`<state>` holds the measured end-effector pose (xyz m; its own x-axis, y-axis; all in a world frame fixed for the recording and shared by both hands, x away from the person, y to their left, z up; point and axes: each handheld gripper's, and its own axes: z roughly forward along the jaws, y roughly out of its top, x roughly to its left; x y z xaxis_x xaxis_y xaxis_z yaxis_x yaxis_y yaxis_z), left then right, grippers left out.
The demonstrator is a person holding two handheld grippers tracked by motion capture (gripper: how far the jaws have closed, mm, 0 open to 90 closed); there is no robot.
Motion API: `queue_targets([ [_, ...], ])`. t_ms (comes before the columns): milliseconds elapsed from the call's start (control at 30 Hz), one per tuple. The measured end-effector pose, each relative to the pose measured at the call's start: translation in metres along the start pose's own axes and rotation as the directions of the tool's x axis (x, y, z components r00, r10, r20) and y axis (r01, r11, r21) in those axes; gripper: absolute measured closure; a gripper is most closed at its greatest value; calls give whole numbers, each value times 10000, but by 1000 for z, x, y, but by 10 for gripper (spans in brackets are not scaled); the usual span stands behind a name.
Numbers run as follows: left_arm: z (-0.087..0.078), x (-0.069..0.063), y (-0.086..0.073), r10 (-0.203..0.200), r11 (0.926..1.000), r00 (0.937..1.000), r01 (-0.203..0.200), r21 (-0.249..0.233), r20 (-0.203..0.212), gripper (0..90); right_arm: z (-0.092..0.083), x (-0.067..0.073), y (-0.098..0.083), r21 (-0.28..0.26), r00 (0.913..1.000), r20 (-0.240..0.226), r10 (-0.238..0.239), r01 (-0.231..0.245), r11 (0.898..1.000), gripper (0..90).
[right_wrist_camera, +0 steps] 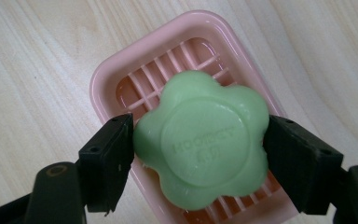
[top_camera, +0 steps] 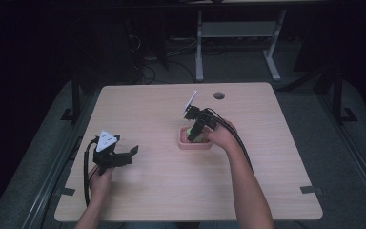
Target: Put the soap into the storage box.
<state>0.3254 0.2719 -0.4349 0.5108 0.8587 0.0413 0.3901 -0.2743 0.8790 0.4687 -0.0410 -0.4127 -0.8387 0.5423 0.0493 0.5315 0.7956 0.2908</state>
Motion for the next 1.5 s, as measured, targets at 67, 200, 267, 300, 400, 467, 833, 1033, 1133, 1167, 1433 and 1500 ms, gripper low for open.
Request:
queue_targets([
  [67, 0, 0, 0, 0, 10000, 10000, 0, 16, -14, 143, -4, -1, -2, -160, 10000, -47, 86, -87, 9998, 250],
  [200, 0, 0, 0, 21, 10000, 10000, -21, 25, -10, 143, -11, -3, -8, -517, 9998, -100, 156, -161, 9985, 250],
  [267, 0, 0, 0, 3, 10000, 10000, -3, 19, -19, 143, -14, -3, -11, -573, 9998, -83, 194, -199, 9982, 250],
  [300, 0, 0, 0, 6, 10000, 10000, -6, 17, -15, 143, -15, -4, -12, -610, 9997, -75, 241, -245, 9978, 250],
  [400, 0, 0, 0, 39, 10000, 10000, -39, 47, 25, 143, -19, -5, -16, -694, 9995, -102, 294, -300, 9971, 249],
  [467, 0, 0, 0, 10, 10000, 10000, -10, 81, 17, 143, -21, -5, -18, -800, 9994, -144, 316, -327, 9963, 248],
  [833, 0, 0, 0, 35, 10000, 10000, -35, 24, 21, 144, -33, -3, -23, -1052, 9996, -91, 258, -266, 9941, 246],
  [1033, 0, 0, 0, 32, 10000, 10000, -33, 33, 21, 143, -36, -3, -31, -1213, 9995, -62, 323, -328, 9921, 246],
  [1133, 0, -1, 0, 33, 10000, 10000, -33, 41, 22, 143, -38, -3, -36, -1269, 9992, -104, 394, -404, 9911, 246],
  [1167, 0, -1, 0, 30, 10000, 10000, -31, 39, 26, 143, -38, -4, -38, -1287, 9992, -112, 396, -407, 9908, 246],
  [1433, 1, -1, 0, 59, 9999, 10000, -59, 90, 37, 143, -42, -4, -47, -1268, 9986, -200, 498, -520, 9906, 245],
  [1500, 1, -1, 0, 56, 9999, 10000, -57, 100, 22, 143, -45, -3, -48, -1309, 9987, -189, 473, -494, 9902, 245],
])
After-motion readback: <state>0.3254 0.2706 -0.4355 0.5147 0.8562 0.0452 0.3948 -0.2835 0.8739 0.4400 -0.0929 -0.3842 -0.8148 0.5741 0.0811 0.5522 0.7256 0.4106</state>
